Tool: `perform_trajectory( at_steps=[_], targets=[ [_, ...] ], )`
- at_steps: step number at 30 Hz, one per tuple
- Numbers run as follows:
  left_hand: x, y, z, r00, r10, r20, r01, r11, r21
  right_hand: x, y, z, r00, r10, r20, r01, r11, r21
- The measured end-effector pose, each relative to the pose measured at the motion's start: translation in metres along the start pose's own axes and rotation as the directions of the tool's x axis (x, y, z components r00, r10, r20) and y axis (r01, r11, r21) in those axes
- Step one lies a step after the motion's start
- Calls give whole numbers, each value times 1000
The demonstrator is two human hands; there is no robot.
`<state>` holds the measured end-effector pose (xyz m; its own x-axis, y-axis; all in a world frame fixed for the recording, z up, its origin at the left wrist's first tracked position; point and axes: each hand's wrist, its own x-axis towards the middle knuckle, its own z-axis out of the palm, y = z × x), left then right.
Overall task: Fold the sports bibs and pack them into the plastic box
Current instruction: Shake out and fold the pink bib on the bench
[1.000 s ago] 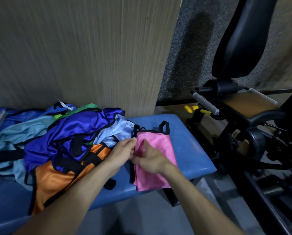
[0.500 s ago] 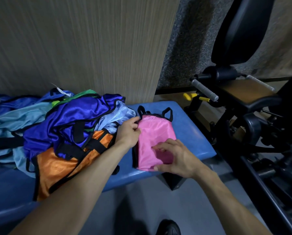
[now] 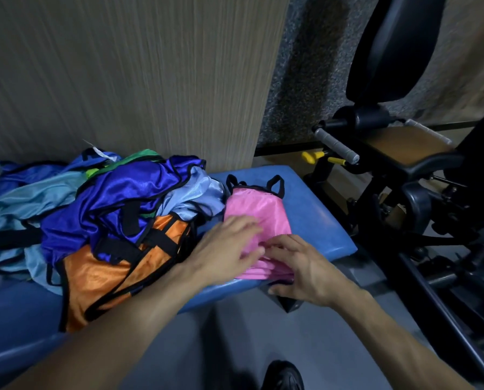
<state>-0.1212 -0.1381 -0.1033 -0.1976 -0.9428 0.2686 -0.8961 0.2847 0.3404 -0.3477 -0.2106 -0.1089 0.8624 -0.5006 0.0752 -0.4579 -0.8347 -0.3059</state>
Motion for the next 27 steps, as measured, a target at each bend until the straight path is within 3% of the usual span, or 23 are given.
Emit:
perform_trajectory(
  at_steps=[3,6,10,13,16,24,27],
  targets=[
    [-23,-10,20,971,56,234,-93,984,149,-12,15,7,996,81,29,-78,993,-89],
    [-33,-22,28,964,110,242,-155,972,175,-25,29,17,994,100,-33,-103,992,-70],
    [-31,-23,28,968,103,228,-130,986,107,-26,31,16,987,102,-127,-110,992,-56],
    [-31,-20,25,981,72,180,-79,997,28,-20,23,15,971,150,-184,-147,989,29],
    [-31,-17,25,993,18,113,-15,1000,-25,-14,14,8,933,279,-229,-219,942,255],
    [-31,-3,22,974,-195,-113,175,970,-170,-1,7,-7,885,449,-123,-304,758,578],
    [-21,6,5,953,-230,-199,176,951,-255,0,3,-24,836,502,-220,-244,701,670]
  ],
)
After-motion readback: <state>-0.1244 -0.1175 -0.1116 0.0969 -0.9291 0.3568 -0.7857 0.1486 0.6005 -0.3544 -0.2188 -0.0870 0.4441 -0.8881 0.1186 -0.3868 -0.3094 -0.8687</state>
